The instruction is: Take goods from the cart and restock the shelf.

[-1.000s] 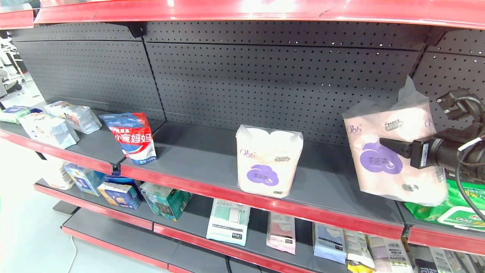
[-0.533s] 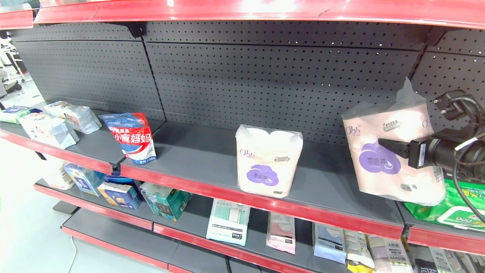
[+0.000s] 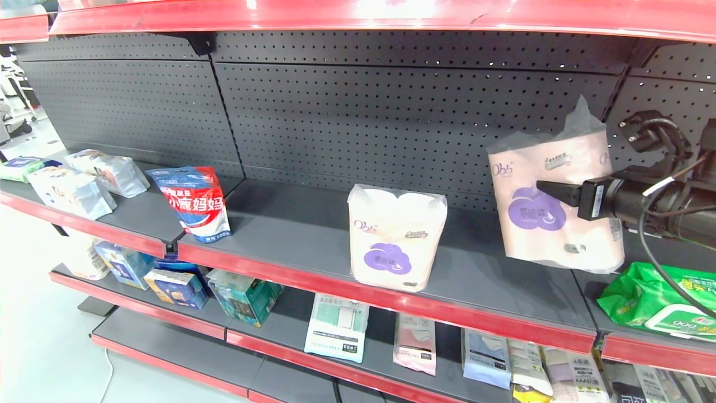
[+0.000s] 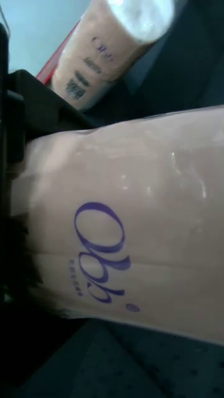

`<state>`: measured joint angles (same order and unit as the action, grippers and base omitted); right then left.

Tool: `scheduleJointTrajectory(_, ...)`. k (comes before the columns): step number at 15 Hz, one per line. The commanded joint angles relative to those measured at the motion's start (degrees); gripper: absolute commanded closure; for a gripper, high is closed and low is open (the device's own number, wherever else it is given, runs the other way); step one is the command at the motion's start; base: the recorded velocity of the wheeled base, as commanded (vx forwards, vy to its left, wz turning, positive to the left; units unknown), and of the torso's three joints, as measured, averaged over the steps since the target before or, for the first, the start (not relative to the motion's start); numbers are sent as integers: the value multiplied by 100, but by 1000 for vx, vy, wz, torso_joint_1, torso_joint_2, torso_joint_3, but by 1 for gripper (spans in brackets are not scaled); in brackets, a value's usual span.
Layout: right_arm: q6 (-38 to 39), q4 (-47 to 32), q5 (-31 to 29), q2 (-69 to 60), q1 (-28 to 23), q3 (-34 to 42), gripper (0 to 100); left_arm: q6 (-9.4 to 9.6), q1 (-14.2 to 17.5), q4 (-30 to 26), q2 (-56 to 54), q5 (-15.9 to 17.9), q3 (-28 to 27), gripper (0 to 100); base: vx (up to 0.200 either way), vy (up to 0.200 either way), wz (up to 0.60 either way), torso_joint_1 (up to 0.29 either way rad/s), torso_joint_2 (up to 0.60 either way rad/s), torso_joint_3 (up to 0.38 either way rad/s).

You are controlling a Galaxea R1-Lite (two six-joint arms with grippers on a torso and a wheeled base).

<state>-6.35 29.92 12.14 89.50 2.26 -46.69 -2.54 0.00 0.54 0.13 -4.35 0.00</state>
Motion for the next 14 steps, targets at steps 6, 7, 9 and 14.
scheduleJointTrajectory(6,46,1201,1124,1702,249,-815,100,-1,0,-1,-5,-4,0,0,0,0,0,0,0,0)
scheduleJointTrajectory(7,46,1359,1273,1913,311,-947,100,-1,0,-1,-5,-4,0,0,0,0,0,0,0,0)
scheduleJointTrajectory(9,46,1500,1475,2221,346,-1264,100,-1,0,-1,-5,-4,0,0,0,0,0,0,0,0)
scheduleJointTrajectory(14,29,1535,1563,2994,539,-2134,100,-1,0,-1,-5,-4,0,0,0,0,0,0,0,0)
